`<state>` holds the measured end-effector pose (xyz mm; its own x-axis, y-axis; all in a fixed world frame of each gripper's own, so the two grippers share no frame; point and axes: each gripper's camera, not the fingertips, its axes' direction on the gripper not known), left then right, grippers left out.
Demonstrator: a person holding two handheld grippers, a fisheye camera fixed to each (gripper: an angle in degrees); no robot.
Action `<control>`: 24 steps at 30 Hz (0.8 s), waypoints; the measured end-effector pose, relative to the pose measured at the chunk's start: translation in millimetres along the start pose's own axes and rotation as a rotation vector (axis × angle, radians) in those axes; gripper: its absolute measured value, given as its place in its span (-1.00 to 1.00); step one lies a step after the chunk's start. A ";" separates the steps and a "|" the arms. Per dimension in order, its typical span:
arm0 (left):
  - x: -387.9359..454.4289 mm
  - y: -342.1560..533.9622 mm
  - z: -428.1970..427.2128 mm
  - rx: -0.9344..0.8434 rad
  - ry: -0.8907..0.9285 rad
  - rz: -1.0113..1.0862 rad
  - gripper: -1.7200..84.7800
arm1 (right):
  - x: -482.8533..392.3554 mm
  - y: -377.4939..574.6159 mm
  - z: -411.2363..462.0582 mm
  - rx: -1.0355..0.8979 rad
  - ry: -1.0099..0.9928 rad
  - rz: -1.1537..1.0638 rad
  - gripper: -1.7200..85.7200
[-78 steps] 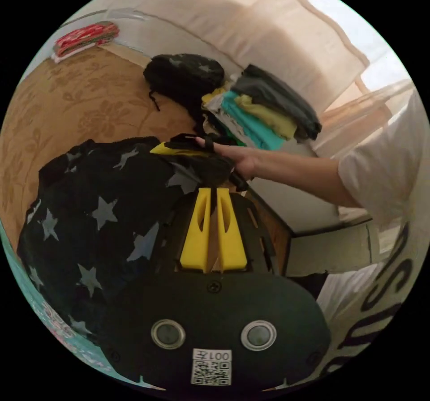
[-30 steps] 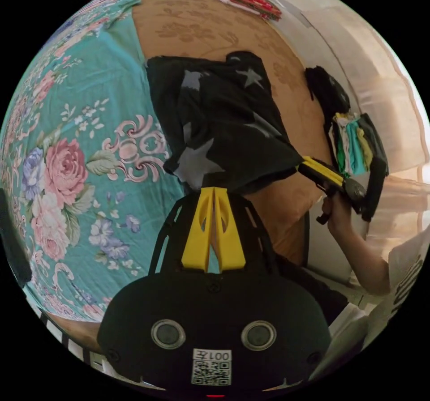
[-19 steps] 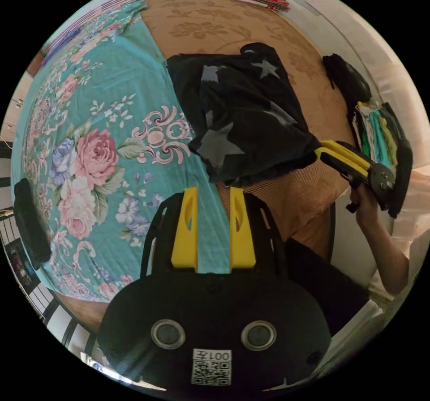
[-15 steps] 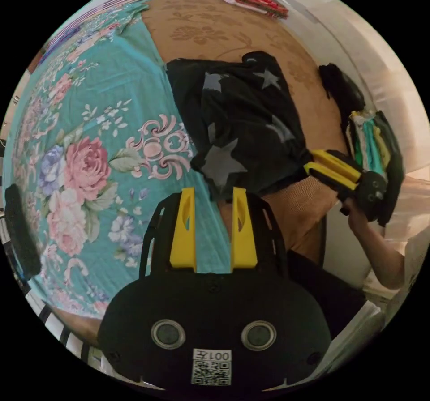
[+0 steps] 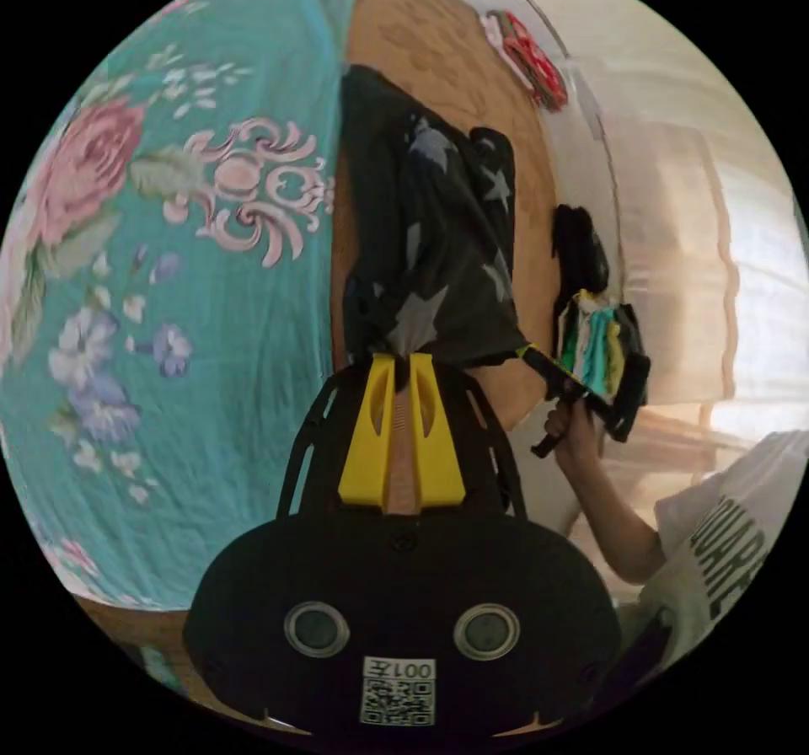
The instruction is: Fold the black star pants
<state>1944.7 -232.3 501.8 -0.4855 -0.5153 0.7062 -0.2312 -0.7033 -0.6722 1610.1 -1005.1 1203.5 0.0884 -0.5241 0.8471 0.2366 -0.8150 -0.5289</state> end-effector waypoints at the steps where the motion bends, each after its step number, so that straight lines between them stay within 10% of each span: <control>1: -8.0 5.3 -3.3 0.041 0.054 -0.046 -0.97 | 1.5 1.0 -0.4 0.006 0.002 -0.003 -0.88; 7: -25.1 16.3 -18.3 0.050 0.076 -0.218 -0.87 | 1.6 -1.6 21.5 -0.121 0.245 -0.182 -0.85; 17: -34.4 30.6 30.1 0.196 0.835 -0.619 -0.62 | 0.7 -30.7 -56.1 0.044 -0.045 -0.233 -0.93; 24: -42.5 33.4 39.3 0.392 1.050 -0.813 -0.57 | 12.8 -46.0 -93.9 0.147 -0.185 -0.337 -0.95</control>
<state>1990.8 -253.1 458.0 -0.7711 0.5847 0.2519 -0.5875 -0.8060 0.0723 1509.5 -997.5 1233.7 0.1511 -0.1695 0.9739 0.4169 -0.8823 -0.2182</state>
